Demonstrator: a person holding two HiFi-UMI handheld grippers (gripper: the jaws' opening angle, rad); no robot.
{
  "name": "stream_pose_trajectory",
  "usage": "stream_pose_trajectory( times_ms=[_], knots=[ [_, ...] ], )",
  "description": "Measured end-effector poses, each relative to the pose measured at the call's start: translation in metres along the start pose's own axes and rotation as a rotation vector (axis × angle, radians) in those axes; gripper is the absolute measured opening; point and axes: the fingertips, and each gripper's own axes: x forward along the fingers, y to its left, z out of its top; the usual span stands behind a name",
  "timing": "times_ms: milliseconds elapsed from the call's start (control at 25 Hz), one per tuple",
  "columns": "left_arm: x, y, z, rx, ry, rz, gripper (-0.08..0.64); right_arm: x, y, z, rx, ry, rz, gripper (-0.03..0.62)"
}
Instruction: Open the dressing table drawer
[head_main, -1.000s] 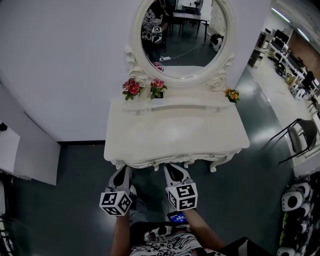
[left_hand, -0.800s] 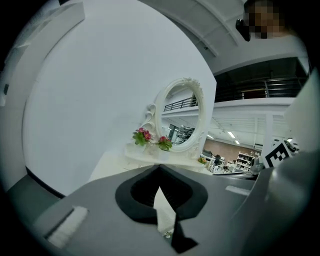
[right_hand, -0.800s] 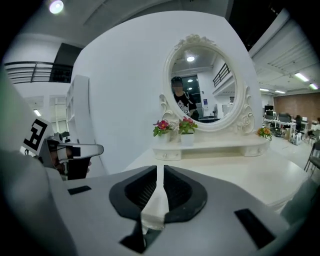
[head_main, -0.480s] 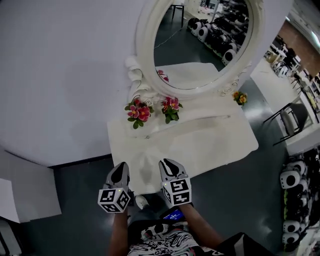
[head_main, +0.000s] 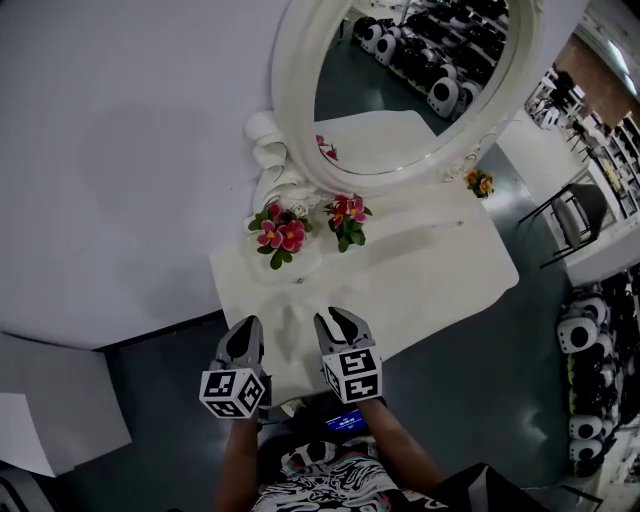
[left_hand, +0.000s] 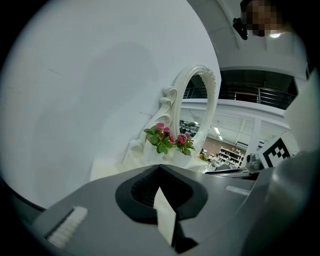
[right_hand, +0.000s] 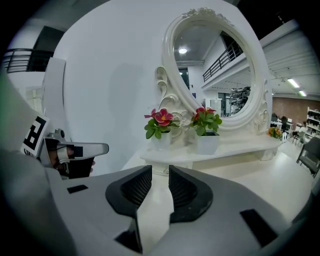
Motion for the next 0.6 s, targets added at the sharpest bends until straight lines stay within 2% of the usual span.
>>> stream_pose_trajectory(
  times_ms=[240,600],
  knots=[
    [0.021,0.012,-0.014,0.043,0.056,0.021,0.002,0.025,-0.002,-0.007,-0.005,0.032,0.019,0.114],
    [0.058,0.03,-0.043,0.057,0.139,0.07,0.002,0.083,-0.011,-0.023,-0.018,0.113,0.048,0.135]
  ],
)
